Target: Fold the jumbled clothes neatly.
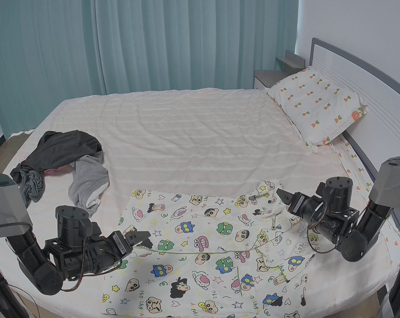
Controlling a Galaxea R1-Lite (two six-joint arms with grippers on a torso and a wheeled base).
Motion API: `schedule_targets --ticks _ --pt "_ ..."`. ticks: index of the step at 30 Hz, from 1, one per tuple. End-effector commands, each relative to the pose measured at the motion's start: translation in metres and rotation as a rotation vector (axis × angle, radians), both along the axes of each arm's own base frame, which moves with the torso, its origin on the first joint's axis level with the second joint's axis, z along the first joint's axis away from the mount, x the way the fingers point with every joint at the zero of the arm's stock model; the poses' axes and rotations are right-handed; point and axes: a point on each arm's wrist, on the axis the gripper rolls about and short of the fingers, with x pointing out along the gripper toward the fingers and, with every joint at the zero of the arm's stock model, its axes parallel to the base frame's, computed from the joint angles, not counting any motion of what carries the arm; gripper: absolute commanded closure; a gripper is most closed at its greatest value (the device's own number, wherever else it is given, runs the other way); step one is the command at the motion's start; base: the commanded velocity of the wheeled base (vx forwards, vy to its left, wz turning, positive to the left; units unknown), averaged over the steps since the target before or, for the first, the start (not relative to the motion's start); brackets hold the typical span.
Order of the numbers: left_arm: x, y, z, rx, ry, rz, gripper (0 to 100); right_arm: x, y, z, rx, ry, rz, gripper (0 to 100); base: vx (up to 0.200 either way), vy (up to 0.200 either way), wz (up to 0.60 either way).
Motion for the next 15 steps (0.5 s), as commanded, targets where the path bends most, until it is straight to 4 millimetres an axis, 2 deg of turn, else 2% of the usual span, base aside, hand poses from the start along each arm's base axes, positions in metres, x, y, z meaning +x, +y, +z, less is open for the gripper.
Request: schedule_targets --ticks 1,4,6,7,8,9,12,15 --pt "0.0 0.001 -0.001 -0.005 -0.002 0.005 0 0.058 0.014 0.01 0.076 0.037 0.024 0 0.0 0.0 0.0" --pt "0.0 0.002 0.0 -0.01 -0.018 0.01 0 0.081 0.028 0.008 0.175 0.133 0.008 0 0.0 0.0 0.0" --pt "0.0 0.002 0.0 -0.013 -0.015 0.012 0 0.088 0.034 0.003 0.217 0.186 0.013 0 0.0 0.0 0.0" --pt "0.001 0.001 0.0 -0.018 -0.012 0.012 0 0.093 0.038 -0.005 0.234 0.236 0.016 0 0.0 0.0 0.0" --pt "0.001 0.001 -0.001 -0.017 -0.01 0.012 0 0.093 0.038 -0.006 0.236 0.241 0.016 0 0.0 0.0 0.0" --pt "0.001 0.002 -0.001 -0.016 -0.009 0.017 0 0.097 0.038 -0.02 0.232 0.279 0.02 0 0.0 0.0 0.0" --pt "0.001 0.001 -0.001 -0.018 -0.008 0.013 0 0.108 0.035 -0.039 0.225 0.307 0.017 0 0.0 0.0 0.0" --pt "0.0 0.001 -0.001 -0.016 -0.008 0.015 0 0.114 0.033 -0.043 0.226 0.307 0.016 0 0.0 0.0 0.0"
